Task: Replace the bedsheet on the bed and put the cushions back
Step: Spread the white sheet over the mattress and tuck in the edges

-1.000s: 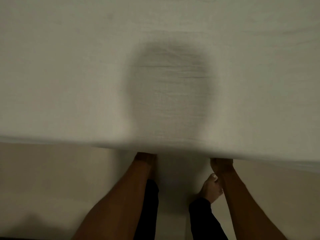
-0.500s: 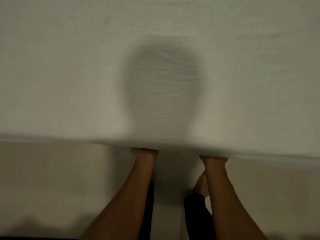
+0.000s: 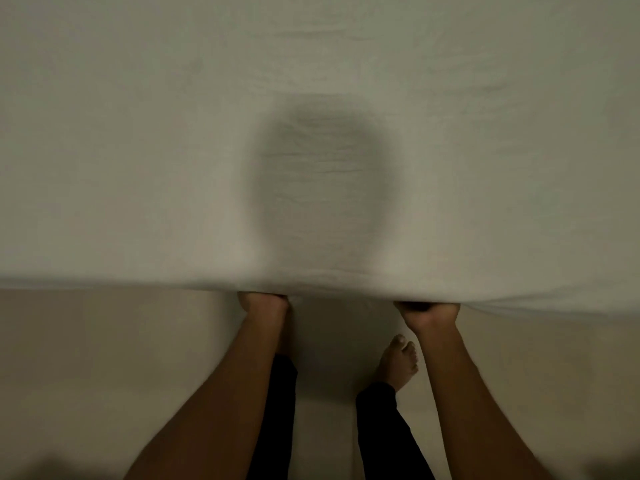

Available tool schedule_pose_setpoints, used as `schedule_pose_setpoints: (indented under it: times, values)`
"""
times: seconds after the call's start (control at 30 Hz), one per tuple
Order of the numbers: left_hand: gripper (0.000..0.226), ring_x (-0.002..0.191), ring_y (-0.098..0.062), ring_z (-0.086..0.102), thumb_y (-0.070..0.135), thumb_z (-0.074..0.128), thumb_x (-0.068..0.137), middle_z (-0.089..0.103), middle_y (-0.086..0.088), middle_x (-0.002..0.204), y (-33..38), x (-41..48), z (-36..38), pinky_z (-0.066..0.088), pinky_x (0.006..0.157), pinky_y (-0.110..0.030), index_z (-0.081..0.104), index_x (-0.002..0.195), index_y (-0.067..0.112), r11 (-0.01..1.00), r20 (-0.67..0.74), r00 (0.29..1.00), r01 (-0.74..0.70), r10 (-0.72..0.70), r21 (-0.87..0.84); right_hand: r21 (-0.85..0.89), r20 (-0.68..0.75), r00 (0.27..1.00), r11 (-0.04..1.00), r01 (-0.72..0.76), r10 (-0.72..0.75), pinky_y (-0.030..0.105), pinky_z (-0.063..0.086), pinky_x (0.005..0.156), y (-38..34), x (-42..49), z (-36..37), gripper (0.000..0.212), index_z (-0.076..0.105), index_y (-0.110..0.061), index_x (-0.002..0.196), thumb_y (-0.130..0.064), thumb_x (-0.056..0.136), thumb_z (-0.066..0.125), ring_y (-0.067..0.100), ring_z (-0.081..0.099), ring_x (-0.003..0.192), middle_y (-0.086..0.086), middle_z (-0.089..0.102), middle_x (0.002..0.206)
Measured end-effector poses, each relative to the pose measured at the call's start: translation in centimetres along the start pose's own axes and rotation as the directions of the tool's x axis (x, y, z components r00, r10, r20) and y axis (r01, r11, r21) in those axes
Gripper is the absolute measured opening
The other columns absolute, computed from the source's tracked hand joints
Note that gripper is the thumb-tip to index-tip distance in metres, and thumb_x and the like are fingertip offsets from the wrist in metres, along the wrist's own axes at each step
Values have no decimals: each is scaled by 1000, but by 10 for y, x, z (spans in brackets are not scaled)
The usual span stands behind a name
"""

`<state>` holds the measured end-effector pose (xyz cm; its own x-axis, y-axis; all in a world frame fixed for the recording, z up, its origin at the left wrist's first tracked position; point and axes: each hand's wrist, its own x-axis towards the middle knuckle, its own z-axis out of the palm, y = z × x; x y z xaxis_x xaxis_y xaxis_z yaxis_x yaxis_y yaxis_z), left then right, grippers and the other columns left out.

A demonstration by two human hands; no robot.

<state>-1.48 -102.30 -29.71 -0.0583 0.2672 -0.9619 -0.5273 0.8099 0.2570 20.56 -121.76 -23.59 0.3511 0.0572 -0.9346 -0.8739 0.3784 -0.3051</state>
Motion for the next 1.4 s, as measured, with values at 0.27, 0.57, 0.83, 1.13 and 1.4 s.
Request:
schedule_pose_setpoints:
  times: [0.27, 0.57, 0.83, 1.13, 1.4]
  values:
    - [36, 119, -37, 59, 29, 40, 104, 64, -16, 130, -50, -85, 23, 48, 108, -55, 69, 120, 15, 989, -79, 995, -42, 54, 140, -377, -199, 969, 924, 61, -145, 52, 60, 78, -47, -29, -25, 24, 69, -7, 111, -9, 104, 46, 36, 69, 92, 21, 70, 117]
    - [33, 94, -24, 66, 31, 34, 111, 69, -8, 112, -235, -200, 61, 50, 77, -36, 62, 109, 16, 649, 119, 927, 153, -355, 745, -729, -14, 982, 675, 118, -187, 35, 56, 67, -199, -62, -85, 23, 69, -7, 114, -11, 106, 48, 27, 73, 86, 15, 76, 111]
    - [27, 79, -20, 70, 26, 44, 107, 75, -6, 104, -343, -273, 108, 49, 69, -29, 67, 118, 18, 453, 189, 910, -1, -370, 892, -751, -74, 962, 650, 120, -263, 31, 56, 64, -330, -72, -137, 28, 71, -14, 121, -12, 102, 50, 25, 74, 81, 7, 78, 102]
    - [22, 83, -22, 67, 18, 47, 108, 73, -6, 98, -405, -257, 115, 51, 73, -32, 68, 113, 12, 445, 64, 954, 78, -294, 892, -535, -312, 945, 840, -87, -101, 44, 54, 69, -376, -19, -165, 37, 53, -1, 136, -2, 103, 37, 32, 66, 83, 19, 64, 129]
    - [32, 93, -36, 64, 9, 44, 107, 67, -18, 108, -453, -209, 147, 54, 84, -48, 57, 136, 4, 920, 17, 988, 139, -156, 367, -240, -246, 969, 968, -68, 7, 46, 64, 63, -403, 50, -159, 26, 63, -12, 126, -6, 104, 50, 32, 63, 93, 19, 66, 121]
